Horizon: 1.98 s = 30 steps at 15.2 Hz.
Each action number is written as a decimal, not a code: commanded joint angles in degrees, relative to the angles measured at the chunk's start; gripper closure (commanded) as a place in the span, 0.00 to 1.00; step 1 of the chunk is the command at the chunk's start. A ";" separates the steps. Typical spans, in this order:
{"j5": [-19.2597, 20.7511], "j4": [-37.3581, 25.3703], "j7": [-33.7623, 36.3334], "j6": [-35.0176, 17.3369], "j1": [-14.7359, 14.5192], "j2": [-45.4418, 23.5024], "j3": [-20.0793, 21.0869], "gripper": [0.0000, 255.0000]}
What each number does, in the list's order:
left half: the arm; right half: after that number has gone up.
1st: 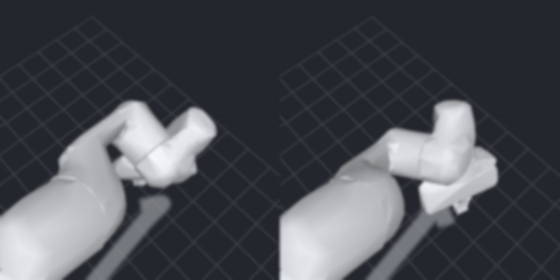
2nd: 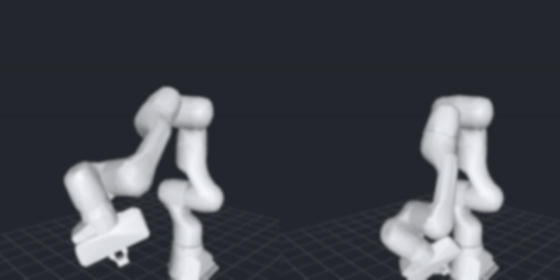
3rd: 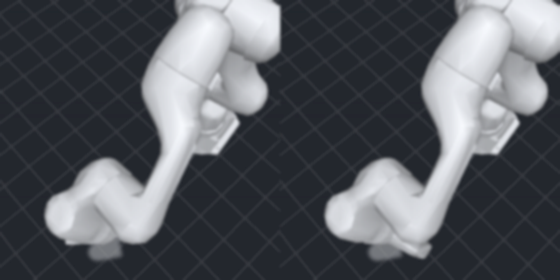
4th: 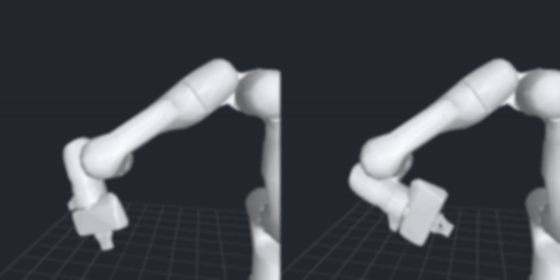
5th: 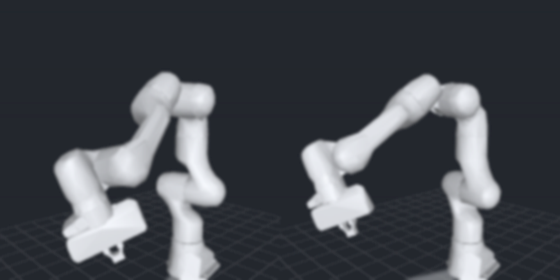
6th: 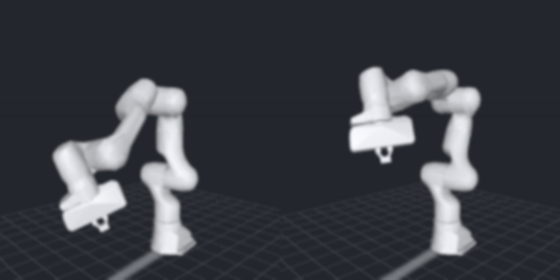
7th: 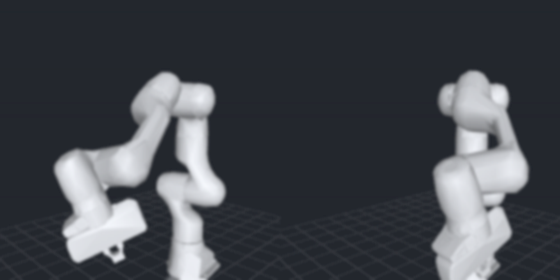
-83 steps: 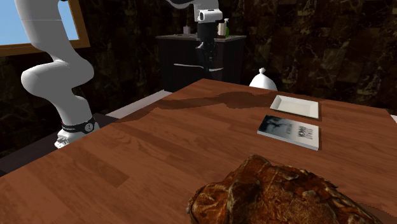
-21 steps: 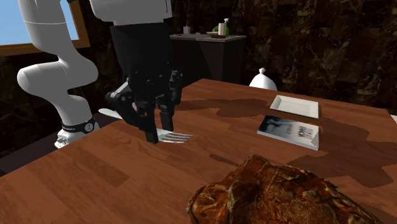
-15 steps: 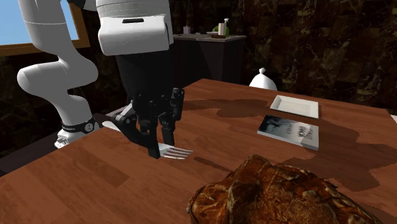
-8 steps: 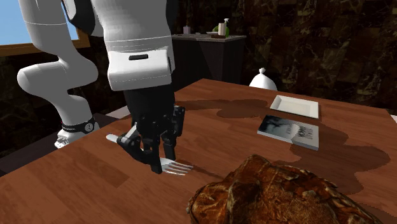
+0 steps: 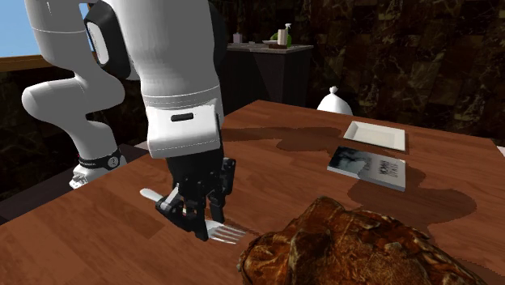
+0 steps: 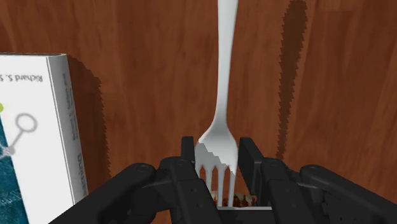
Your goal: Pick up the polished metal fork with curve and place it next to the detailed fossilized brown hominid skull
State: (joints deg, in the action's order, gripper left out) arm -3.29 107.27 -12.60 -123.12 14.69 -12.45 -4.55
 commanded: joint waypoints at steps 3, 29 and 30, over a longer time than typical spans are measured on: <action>-0.22 1.37 -0.19 -2.78 0.02 -1.39 0.07 1.00; -0.11 1.50 -0.24 -1.89 0.11 -0.37 0.01 0.00; -0.11 1.51 -0.24 -1.90 0.11 -0.37 0.01 0.00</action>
State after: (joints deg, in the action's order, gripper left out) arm -3.43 108.96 -12.84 -125.41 14.78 -12.98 -4.51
